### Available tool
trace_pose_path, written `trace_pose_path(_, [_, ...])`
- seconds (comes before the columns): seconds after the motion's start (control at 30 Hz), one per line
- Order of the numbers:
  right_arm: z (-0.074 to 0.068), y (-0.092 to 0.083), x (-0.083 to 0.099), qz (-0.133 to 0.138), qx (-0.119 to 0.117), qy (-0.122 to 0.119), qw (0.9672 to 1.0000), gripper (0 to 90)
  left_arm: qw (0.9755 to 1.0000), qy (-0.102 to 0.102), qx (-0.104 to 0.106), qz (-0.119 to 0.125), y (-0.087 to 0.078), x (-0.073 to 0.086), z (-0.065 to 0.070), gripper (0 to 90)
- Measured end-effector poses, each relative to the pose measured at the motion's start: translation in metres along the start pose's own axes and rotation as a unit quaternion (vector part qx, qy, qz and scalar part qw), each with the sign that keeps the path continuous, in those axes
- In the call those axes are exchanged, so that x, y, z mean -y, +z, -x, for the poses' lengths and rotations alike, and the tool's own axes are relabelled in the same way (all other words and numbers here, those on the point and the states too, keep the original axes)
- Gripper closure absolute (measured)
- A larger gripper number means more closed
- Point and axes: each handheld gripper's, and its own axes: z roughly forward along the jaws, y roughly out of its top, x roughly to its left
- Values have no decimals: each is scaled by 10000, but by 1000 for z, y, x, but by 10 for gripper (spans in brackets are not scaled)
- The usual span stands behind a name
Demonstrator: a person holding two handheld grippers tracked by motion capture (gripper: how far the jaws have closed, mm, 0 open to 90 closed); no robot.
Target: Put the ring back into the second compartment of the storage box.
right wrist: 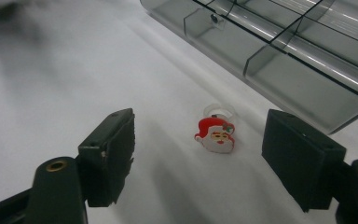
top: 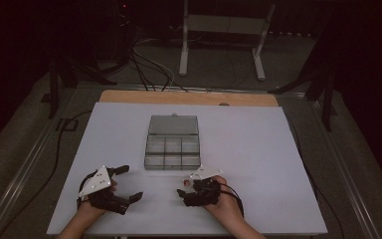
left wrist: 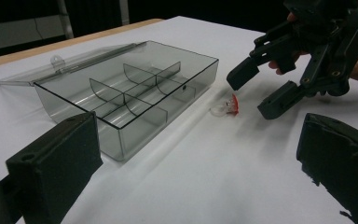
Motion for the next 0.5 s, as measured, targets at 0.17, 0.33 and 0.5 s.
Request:
trace_pose_path(0.17, [1,2,-2,22,53,-4,10000,302,10000,-5,-8,10,0,0,0,9])
trace_pose_path(0.33, [2,5,-3,-59,112,-39,9999,361,10000,-4,0,5,0,0,0,9])
trace_pose_path(0.5, [2,8,-4,-147,157,-63,9997,432,10000,4,4,-3,0,0,0,9])
